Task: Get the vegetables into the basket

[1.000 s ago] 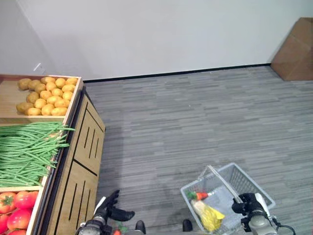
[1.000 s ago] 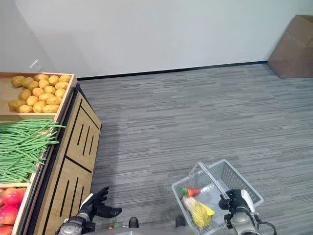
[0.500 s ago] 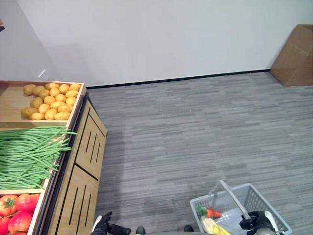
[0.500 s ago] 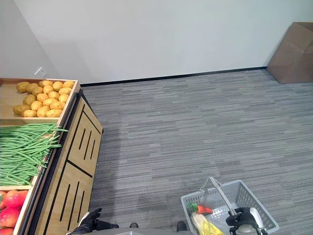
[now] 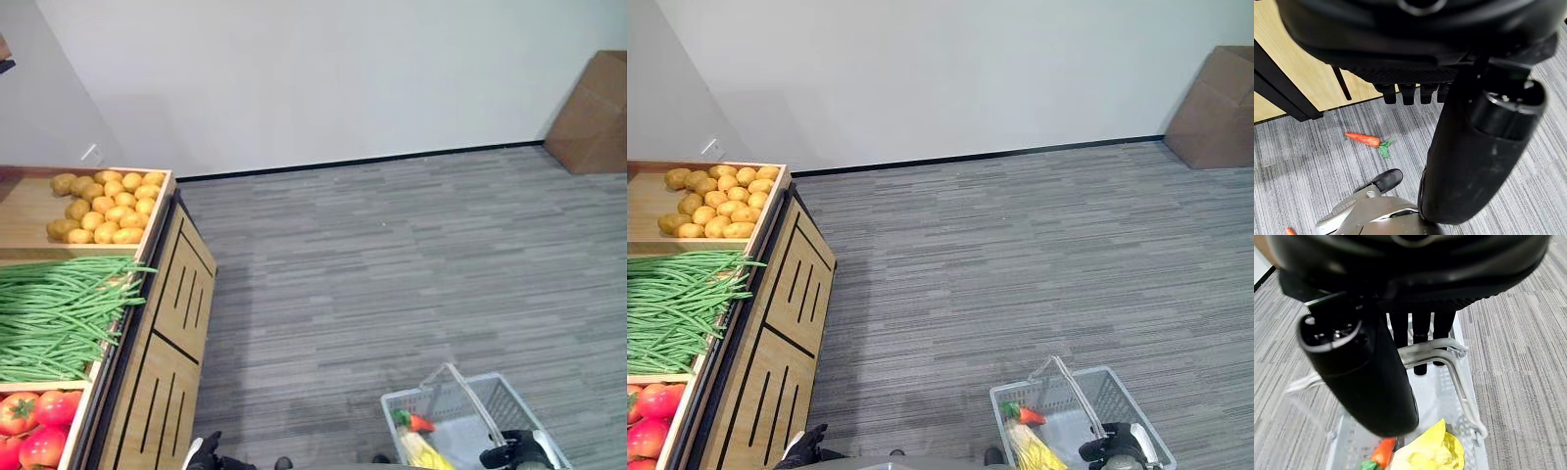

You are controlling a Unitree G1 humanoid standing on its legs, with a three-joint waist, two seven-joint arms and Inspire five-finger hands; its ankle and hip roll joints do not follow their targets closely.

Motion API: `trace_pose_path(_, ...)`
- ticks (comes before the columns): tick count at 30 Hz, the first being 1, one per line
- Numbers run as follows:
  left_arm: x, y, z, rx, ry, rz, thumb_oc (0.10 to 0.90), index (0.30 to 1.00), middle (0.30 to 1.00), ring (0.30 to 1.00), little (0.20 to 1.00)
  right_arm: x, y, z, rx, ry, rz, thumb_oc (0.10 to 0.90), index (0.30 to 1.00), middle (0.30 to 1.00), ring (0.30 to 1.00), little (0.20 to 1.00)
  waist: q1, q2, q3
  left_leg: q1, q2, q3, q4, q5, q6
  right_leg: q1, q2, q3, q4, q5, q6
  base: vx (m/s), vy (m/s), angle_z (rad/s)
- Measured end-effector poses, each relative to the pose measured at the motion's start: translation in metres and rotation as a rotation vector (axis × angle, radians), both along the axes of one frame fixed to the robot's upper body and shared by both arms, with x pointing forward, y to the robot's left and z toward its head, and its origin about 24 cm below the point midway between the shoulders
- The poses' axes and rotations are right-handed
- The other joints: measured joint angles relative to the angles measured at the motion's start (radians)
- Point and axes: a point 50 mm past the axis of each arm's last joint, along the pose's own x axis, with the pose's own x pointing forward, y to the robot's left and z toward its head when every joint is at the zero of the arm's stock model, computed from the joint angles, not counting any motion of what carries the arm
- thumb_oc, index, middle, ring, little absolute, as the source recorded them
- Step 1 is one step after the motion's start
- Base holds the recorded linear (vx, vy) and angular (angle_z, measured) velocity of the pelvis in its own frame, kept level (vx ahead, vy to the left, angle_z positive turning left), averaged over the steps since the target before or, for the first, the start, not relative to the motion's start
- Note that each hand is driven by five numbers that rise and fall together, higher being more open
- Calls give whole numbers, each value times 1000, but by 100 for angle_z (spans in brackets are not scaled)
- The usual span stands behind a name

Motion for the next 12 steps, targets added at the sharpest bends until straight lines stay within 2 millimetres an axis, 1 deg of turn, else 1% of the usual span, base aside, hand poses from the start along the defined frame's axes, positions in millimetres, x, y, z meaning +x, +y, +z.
trace_pose_path(12,-1,0,0,3,2,1,900,1000,1000,1000,1000,-1,1,0,-13,23,45,900,1000,1000,1000,1000,-1,-2,1,-1,7,0,0,-4,-5,-1,7,0,0,-4,-3,0,0,0)
